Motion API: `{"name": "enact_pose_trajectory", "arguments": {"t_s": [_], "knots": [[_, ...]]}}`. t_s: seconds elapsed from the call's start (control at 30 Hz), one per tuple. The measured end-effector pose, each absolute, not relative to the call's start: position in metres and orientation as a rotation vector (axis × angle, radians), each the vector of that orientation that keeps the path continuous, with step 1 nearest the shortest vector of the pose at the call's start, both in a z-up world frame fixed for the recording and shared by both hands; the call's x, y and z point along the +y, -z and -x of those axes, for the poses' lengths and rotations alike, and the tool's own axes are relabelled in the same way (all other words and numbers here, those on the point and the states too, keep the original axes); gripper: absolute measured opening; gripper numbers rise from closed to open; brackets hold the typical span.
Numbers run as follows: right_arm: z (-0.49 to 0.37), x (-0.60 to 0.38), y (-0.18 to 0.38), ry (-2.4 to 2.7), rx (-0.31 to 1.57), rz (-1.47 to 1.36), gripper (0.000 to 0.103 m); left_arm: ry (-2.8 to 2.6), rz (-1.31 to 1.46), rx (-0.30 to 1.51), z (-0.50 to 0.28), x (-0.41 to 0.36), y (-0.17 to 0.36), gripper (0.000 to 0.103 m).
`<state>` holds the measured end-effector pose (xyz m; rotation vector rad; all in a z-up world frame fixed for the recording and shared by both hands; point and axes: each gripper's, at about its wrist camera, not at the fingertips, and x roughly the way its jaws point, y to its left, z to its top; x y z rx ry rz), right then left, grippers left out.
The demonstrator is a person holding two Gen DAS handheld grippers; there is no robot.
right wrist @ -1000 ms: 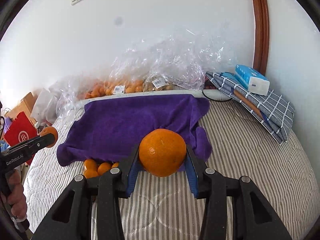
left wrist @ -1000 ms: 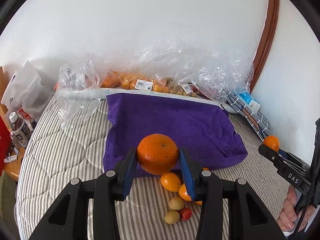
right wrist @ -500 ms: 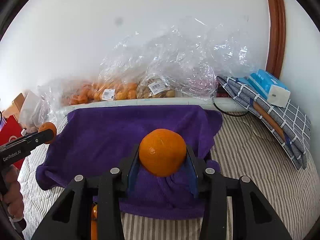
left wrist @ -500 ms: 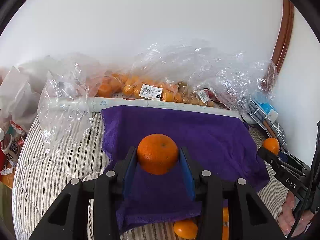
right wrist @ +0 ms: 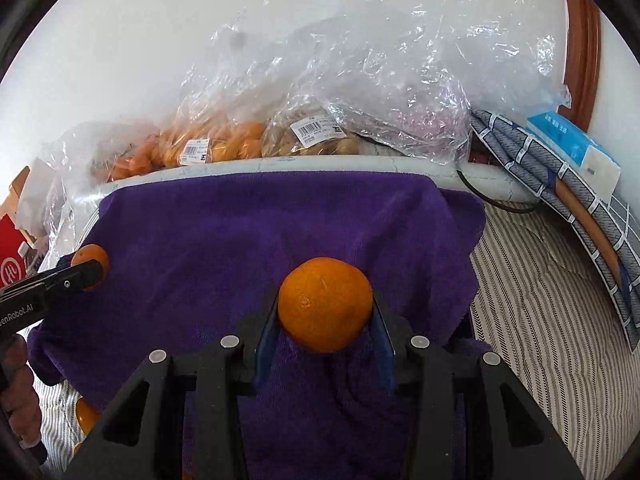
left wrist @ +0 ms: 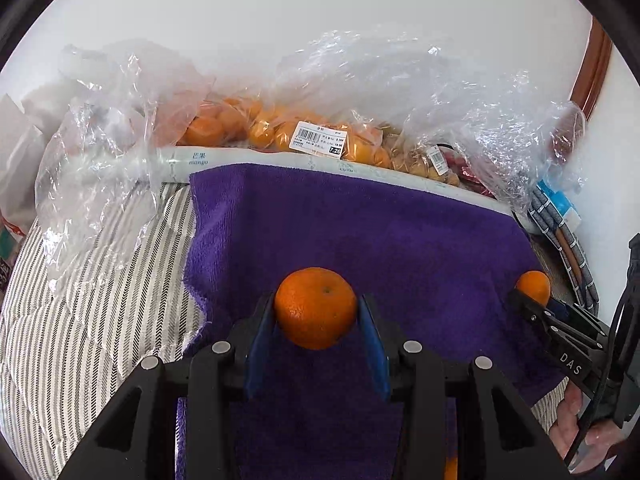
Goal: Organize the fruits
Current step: 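Carry the oranges over the purple towel and open both grippers to release them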
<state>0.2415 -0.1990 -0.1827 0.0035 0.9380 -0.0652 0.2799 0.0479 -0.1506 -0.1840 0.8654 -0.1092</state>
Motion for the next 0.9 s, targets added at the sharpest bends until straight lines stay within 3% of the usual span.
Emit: {"name": "enact_pose_trajectory", "arguments": {"t_s": [0.53,0.63,0.7,0.77,0.9], "knots": [[-0.235,-0.206,0.185,0.091,0.936,-0.028,0.044,0.101,0.146,0.908,-0.286,0.044,0.16,0.04],[-0.23,-0.207,0.179,0.087,0.91,-0.048,0.059,0.106,0.16,0.905,-0.285,0.045,0.159,0.041],[-0.226,-0.206,0.176,0.09,0.891,-0.046,0.066,0.11,0.168,0.904,-0.285,0.046,0.156,0.049],[-0.223,-0.203,0.173,0.092,0.883,-0.041,0.067,0.114,0.17,0.892,-0.283,0.047,0.152,0.056],[-0.217,-0.196,0.163,0.088,0.855,-0.032,0.067,0.108,0.165,0.865,-0.276,0.046,0.141,0.056]]}}
